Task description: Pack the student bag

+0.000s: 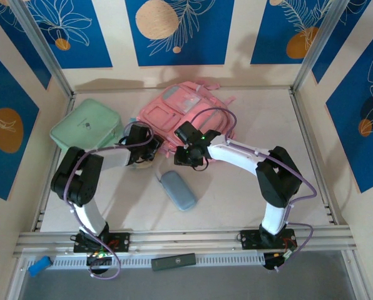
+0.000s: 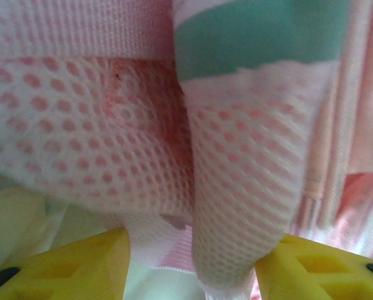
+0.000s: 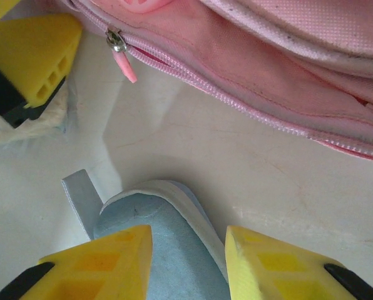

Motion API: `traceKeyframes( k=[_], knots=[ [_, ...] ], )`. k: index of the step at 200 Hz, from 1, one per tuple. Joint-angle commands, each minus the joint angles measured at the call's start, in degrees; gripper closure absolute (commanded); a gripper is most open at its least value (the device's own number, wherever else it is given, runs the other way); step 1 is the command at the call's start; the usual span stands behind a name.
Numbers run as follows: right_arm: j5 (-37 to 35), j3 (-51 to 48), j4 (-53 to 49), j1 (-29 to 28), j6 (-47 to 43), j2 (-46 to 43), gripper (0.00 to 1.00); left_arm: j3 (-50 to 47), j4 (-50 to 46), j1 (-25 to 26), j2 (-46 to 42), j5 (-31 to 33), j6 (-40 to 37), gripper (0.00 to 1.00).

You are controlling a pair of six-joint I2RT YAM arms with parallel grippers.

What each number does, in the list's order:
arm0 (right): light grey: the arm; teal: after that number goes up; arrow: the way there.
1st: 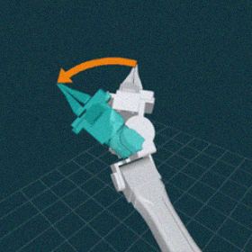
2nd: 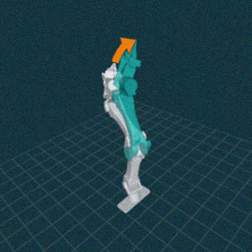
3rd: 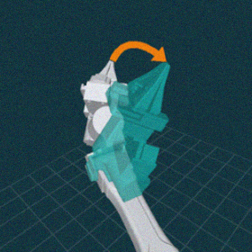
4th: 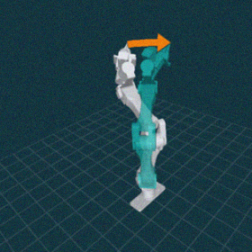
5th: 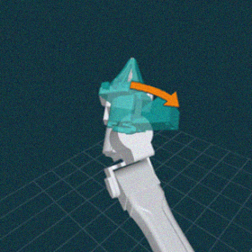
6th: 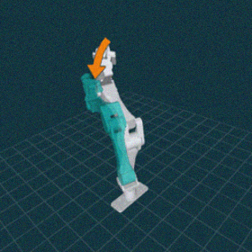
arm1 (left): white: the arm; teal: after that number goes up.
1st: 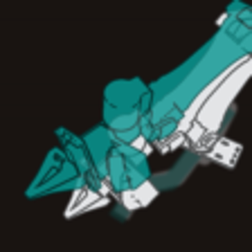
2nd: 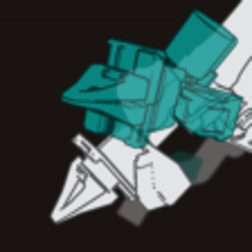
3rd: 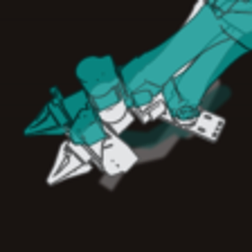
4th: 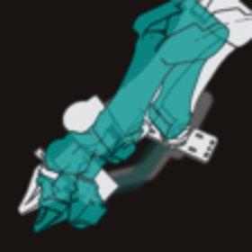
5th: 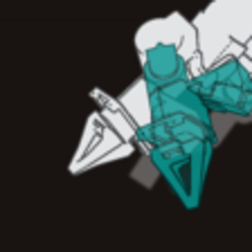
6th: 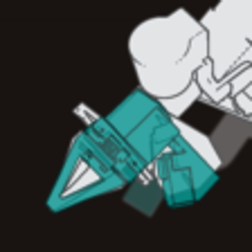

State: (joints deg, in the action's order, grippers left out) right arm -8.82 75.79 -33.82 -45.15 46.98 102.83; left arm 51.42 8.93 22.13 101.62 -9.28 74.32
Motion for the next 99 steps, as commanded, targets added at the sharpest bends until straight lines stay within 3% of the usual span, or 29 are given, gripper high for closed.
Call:
traceKeyframes(
  k=[1,19,84,99],
  knots=[
    [0.47,0.86,-0.20,-0.03,-0.23,1.63,0.64,3.24,1.77,-0.42,2.51,0.55,-0.35,0.45],
    [0.71,0.53,0.07,-0.12,-0.15,2.31,0.64,4.17,1.81,-0.38,4.01,0.93,-0.68,0.52],
    [-2.19,2.90,-2.04,-1.38,-1.02,3.08,0.62,4.94,4.65,-0.08,3.44,-2.49,0.29,0.97],
    [-2.13,4.05,-2.66,-1.69,-0.81,3.74,0.61,4.36,5.35,0.25,1.97,-2.84,0.94,1.00]
  ],
)
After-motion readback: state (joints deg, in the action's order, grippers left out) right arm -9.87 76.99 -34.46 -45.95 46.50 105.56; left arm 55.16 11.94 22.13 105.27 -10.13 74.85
